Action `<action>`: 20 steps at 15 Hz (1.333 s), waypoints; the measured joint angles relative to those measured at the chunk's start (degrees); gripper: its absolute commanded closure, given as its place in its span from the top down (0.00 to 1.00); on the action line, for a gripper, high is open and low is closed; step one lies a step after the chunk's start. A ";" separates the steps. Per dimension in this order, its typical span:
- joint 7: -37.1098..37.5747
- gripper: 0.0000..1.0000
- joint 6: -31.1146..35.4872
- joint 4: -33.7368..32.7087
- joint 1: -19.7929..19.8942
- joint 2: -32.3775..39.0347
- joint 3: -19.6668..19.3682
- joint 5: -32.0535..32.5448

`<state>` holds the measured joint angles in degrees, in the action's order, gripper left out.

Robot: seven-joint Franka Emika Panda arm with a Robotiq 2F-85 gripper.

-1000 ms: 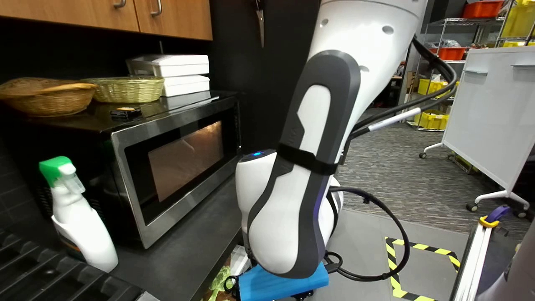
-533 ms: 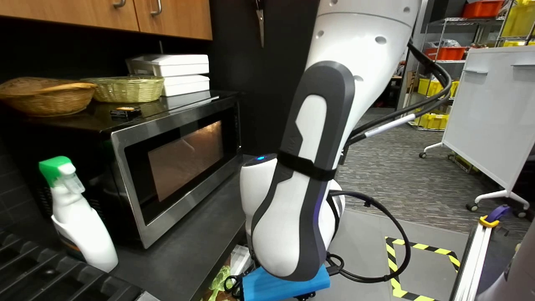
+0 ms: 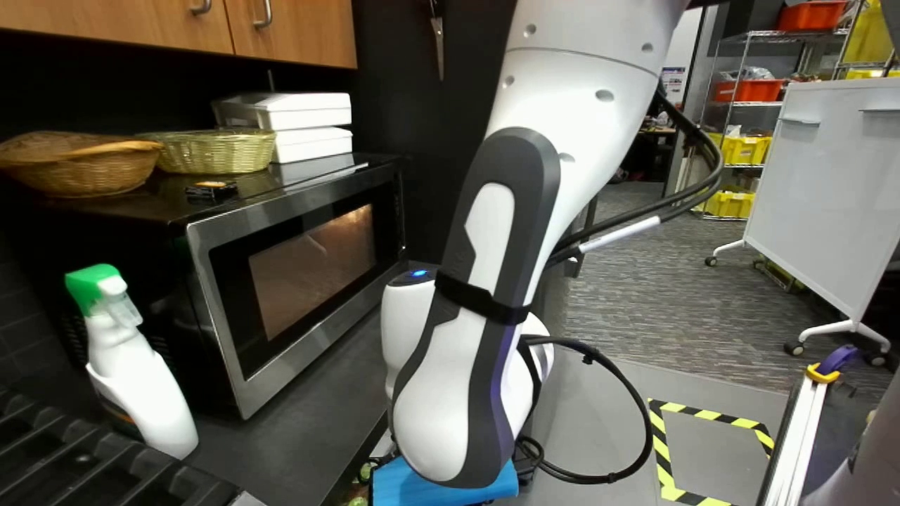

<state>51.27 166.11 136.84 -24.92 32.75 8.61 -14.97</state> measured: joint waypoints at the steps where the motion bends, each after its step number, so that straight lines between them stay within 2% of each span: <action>1: 0.11 1.00 0.29 -0.96 -0.30 0.57 0.00 0.00; 6: 1.66 1.00 1.53 -6.31 -2.28 3.88 -0.19 0.00; 10: 4.57 1.00 2.02 -8.17 -5.23 6.38 -2.04 0.00; 16: 10.46 1.00 3.93 -6.94 -10.14 6.10 -7.08 0.00; 20: 13.54 1.00 4.96 -4.97 -11.35 5.41 -9.99 0.00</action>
<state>64.81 171.07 131.87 -36.27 38.16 -1.38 -14.96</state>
